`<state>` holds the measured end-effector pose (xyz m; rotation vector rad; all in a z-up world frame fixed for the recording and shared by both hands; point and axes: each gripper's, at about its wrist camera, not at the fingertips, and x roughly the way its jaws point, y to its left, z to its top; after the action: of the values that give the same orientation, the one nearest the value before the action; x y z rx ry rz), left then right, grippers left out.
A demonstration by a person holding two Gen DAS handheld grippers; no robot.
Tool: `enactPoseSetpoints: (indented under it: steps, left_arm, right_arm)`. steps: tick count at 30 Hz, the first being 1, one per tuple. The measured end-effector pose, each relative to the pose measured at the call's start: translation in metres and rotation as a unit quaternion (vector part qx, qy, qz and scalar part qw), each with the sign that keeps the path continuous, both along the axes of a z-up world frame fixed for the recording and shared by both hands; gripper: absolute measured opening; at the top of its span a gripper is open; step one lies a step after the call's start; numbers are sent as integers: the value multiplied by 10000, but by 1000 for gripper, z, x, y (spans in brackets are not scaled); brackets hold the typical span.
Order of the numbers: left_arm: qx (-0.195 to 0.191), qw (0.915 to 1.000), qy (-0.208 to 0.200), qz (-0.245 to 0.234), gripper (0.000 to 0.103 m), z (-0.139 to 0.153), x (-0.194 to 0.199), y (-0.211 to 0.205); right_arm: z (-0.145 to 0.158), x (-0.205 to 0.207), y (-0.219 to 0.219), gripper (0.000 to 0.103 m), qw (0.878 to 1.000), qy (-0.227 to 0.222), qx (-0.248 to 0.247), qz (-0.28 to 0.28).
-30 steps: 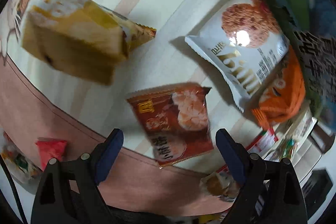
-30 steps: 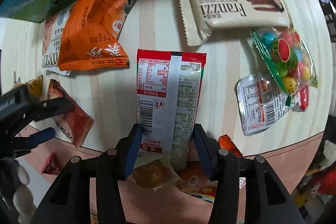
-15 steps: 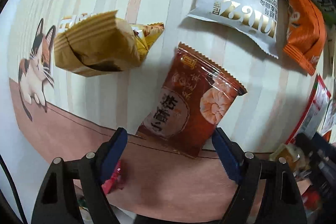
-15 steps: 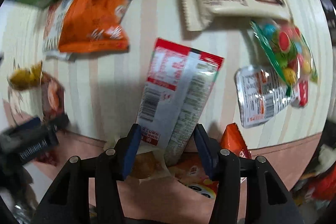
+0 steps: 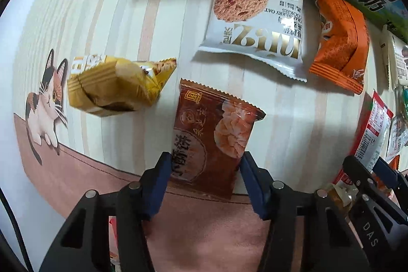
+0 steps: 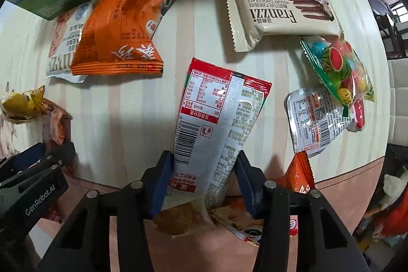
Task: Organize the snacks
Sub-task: 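Carry both items into the cardboard box and release them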
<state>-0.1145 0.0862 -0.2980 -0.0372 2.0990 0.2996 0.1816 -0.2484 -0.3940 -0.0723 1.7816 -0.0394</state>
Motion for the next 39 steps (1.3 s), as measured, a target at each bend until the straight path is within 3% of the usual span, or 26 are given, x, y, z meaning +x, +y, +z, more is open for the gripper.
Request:
enactPoseSetpoints:
  steps: [10, 20, 23, 28, 31, 32, 35, 39]
  left_arm:
    - [-89, 9997, -166, 133, 52, 30, -21, 8]
    - [-644, 9945, -773, 296, 52, 104, -1, 7]
    - [-838, 9893, -1143, 330, 52, 141, 26, 8]
    - [-1162, 9804, -1554, 333, 52, 169, 95, -13]
    - [-1193, 9785, -1663, 265, 52, 167, 133, -20]
    - [-1176, 9788, -1667, 192, 52, 165, 148, -20]
    - [-1137, 9802, -1613, 154, 52, 150, 182, -13]
    - [-1120, 9843, -1340, 247, 52, 119, 230, -3]
  right_arm:
    - [31, -17, -52, 46, 9975, -190, 596, -319]
    - [120, 31, -41, 45, 9856, -931, 1376, -327]
    - [162, 58, -34, 45, 9817, -1132, 1524, -146]
    - [219, 102, -38, 45, 9723, -1433, 1846, 48]
    - [236, 142, -34, 45, 9688, -1626, 1861, 199]
    - [246, 153, -35, 45, 9584, -1965, 2063, 141]
    - [268, 196, -34, 45, 9576, -2169, 1872, 294]
    - [267, 252, -31, 45, 9610, -2163, 1661, 468]
